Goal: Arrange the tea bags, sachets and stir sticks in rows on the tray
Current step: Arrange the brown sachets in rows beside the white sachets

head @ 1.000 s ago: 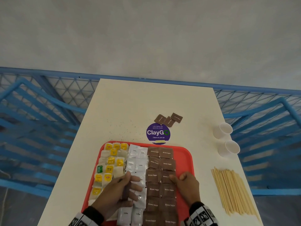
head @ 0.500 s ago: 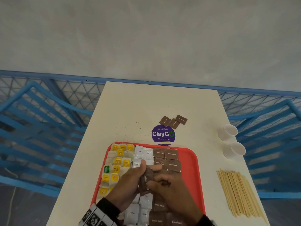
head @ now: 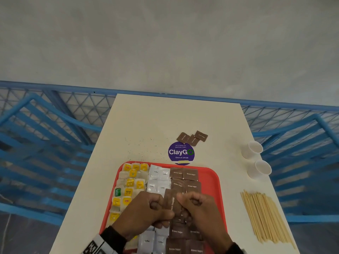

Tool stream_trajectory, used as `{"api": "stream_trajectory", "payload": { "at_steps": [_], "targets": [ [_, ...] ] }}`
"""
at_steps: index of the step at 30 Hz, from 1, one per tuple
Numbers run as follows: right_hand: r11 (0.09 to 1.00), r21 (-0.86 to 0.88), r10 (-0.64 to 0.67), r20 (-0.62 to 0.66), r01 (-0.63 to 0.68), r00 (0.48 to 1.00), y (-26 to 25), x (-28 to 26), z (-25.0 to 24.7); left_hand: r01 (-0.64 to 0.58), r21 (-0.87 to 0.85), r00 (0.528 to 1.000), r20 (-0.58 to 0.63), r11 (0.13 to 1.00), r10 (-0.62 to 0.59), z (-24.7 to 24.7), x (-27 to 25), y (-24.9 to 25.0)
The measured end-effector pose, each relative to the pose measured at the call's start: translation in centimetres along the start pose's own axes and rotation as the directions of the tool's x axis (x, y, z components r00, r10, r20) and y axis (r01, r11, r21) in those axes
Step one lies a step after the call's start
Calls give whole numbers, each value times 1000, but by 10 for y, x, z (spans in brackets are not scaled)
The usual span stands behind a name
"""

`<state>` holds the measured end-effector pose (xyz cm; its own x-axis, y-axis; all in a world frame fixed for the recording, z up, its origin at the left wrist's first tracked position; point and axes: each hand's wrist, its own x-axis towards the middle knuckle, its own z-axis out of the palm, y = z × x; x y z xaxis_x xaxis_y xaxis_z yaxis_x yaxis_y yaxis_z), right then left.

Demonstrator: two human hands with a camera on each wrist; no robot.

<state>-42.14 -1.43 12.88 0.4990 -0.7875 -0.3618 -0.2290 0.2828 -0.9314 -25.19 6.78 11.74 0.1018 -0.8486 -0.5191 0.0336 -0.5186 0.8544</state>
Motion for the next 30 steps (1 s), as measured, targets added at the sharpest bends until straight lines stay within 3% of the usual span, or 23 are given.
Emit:
{"api": "stream_trajectory", "payload": {
  "at_steps": [5, 8, 10, 12, 14, 15, 18, 20, 25, 30],
  "targets": [
    [984, -132, -127, -37, 121, 991, 5, 1, -1, 9, 36, 1000, 28, 999, -10, 1, -1, 3],
    [998, -9, -55, -172, 55, 984, 10, 5, -7, -12, 44, 999, 42, 999, 10, 0, 1, 6],
    [997, 42, -60, -194, 69, 979, 7, 5, -15, -2, 62, 998, 57, 998, -2, -1, 0, 8],
    [990, -91, -105, -12, 104, 994, 2, 5, -19, 2, 111, 995, 100, 994, -13, -3, 0, 8],
    [971, -216, -57, 194, 99, 979, -1, 5, -16, -8, 160, 989, 150, 987, -16, -4, 0, 9],
    [967, -236, -44, 226, 99, 973, 0, 5, -16, -13, 174, 987, 159, 985, -15, -4, 1, 9],
    [982, -183, -15, 179, 48, 984, 14, 2, -22, -9, 169, 998, 65, 986, -2, -6, 3, 4],
    [985, -162, 75, 136, -53, 988, 26, -4, -25, 5, 142, 1000, 10, 990, -6, -7, 4, -4],
    [968, -175, 195, 77, -179, 978, 48, -16, -25, 115, 202, 970, 189, 973, -154, 1, 1, -33],
    [965, -132, 227, -7, -226, 974, 60, -15, -35, 147, 234, 947, 247, 961, -205, -1, 3, -46]
  ]
}}
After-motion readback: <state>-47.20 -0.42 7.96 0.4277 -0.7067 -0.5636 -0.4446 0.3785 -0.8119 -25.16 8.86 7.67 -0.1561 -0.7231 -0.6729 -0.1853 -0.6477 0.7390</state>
